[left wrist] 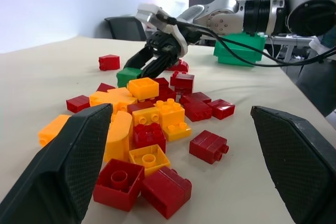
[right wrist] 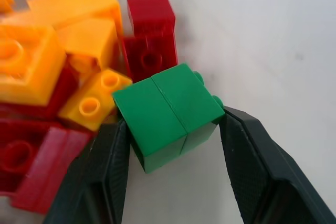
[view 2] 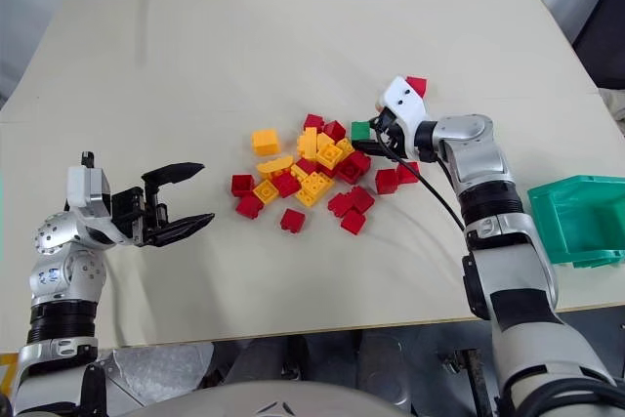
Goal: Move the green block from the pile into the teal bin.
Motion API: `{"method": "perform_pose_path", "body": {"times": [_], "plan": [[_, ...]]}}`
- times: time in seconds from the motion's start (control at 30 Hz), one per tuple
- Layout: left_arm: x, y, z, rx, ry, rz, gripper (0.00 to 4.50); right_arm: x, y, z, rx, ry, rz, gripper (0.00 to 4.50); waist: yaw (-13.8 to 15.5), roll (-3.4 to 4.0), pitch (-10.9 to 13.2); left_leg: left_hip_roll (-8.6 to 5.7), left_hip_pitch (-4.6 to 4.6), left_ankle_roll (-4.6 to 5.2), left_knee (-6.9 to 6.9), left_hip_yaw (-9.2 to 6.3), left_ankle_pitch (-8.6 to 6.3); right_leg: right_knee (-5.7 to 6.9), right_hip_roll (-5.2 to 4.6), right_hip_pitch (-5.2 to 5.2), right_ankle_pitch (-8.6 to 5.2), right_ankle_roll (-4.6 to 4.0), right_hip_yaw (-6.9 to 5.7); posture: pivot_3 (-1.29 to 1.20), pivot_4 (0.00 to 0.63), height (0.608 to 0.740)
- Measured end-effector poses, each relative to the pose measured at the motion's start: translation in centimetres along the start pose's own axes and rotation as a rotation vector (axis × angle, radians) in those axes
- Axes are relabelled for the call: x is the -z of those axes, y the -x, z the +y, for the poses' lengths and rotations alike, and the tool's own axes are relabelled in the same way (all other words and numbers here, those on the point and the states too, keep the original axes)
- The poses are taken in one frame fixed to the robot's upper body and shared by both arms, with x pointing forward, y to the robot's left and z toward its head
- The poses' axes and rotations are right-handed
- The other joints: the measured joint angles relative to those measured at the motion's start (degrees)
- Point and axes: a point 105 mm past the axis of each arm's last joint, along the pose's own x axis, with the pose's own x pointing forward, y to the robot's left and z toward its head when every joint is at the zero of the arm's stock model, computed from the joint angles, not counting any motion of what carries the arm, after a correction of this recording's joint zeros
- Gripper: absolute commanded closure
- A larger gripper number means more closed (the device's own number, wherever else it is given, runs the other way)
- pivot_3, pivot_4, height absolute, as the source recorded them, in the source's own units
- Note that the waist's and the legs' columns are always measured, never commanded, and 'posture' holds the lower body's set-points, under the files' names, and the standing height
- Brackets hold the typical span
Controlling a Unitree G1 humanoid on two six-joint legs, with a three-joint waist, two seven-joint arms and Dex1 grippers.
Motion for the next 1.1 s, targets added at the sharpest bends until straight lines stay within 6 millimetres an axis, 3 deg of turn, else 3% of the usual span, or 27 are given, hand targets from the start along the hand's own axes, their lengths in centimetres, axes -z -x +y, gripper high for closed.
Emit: {"method": "perform_pose_path", "body": {"times": [0.1,0.3,0.43,0.63,0.73,0.93,1.07,1.1], "plan": [[0.2,-0.5,-0.1,0.016,0.007,-0.010,0.00,-0.2,1.0,-0.1,0.020,0.011,-0.014,2.37,0.24,0.00,0.00,-0.02,-0.01,0.00,0.00,-0.03,0.00,0.00,-0.01,0.00,0.00,0.00,-0.01,0.00,0.150,0.740],[0.6,-3.8,-0.9,0.120,0.045,-0.032,0.00,-1.3,7.3,-1.7,0.205,0.043,-0.034,2.37,1.13,0.01,0.01,-0.10,-0.07,0.02,0.02,-0.08,-0.01,-0.05,-0.04,0.00,0.00,0.01,-0.03,0.00,0.150,0.740],[0.4,-7.0,-0.6,0.185,0.010,-0.016,0.00,-0.2,12.4,-1.9,0.322,0.054,0.071,2.37,2.14,0.03,0.02,-0.12,-0.06,0.04,0.03,0.00,0.01,-0.04,-0.02,0.02,0.01,0.02,-0.02,0.00,0.150,0.740],[0.0,-12.6,0.1,0.254,-0.058,-0.024,0.00,0.5,22.1,-1.4,0.513,0.079,0.325,2.37,3.40,0.04,0.02,-0.13,-0.06,0.09,0.06,0.46,0.01,-0.15,0.00,0.06,0.06,0.11,0.03,0.00,0.150,0.740],[-0.1,-14.3,0.3,0.273,-0.071,-0.044,0.00,1.2,25.9,-1.0,0.575,0.060,0.453,2.37,3.22,0.01,0.02,-0.12,-0.02,0.15,0.05,0.47,-0.03,-0.19,-0.01,0.13,0.09,0.15,0.08,0.00,0.150,0.740],[0.6,-16.4,-0.8,0.352,-0.064,-0.052,0.00,2.9,30.4,-0.5,0.646,0.027,0.645,2.37,3.05,-0.03,0.04,-0.09,0.11,0.17,0.05,0.39,-0.03,-0.18,0.01,0.13,0.16,0.22,0.30,0.00,0.150,0.740],[0.6,-16.9,-1.0,0.376,-0.065,-0.051,0.00,3.5,31.3,-0.4,0.650,0.013,0.706,2.37,3.10,-0.04,0.05,-0.11,0.12,0.21,0.06,0.32,-0.02,-0.21,0.00,0.12,0.22,0.24,0.37,0.00,0.150,0.740],[0.5,-17.1,-1.1,0.379,-0.070,-0.054,0.00,3.8,31.6,-0.5,0.658,0.010,0.719,2.02,3.12,-0.04,0.05,-0.13,0.11,0.22,0.06,0.32,-0.01,-0.22,-0.02,0.12,0.23,0.25,0.39,0.00,0.150,0.740]]}}
